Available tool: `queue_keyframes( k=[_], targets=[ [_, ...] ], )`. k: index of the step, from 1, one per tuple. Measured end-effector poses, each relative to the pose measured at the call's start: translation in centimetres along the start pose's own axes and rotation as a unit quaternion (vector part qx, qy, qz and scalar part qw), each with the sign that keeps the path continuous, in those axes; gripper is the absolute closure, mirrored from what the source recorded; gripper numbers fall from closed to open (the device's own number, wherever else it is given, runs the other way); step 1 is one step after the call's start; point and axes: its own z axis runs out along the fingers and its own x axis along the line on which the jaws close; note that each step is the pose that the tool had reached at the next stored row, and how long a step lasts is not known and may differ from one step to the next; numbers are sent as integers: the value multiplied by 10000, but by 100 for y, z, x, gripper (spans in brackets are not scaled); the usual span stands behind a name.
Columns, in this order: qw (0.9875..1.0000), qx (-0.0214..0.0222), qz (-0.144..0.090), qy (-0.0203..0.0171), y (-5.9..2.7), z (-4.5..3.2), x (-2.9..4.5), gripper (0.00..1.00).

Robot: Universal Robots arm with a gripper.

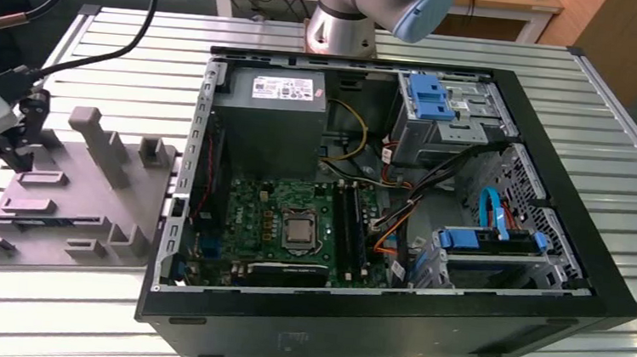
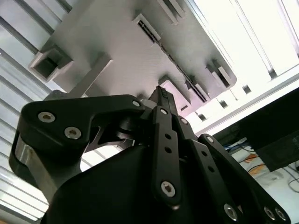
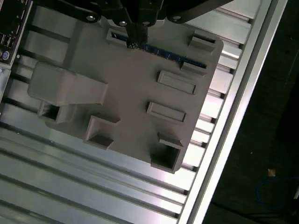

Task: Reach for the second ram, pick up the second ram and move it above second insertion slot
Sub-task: 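Pick up the second ram and move it above second insertion slot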

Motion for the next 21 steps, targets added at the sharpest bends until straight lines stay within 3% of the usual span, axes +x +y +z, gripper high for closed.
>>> queue_keyframes(
  k=[6,11,15,18,21],
  targets=[
    [9985,-13,-544,24,-2,37,1,89],
    [9950,-24,-1000,44,-3,68,2,89],
    [9907,-33,-1357,60,-4,92,2,89],
    [9866,-40,-1628,73,-5,109,3,89],
    [9817,-46,-1901,85,-6,127,3,89]
  ],
)
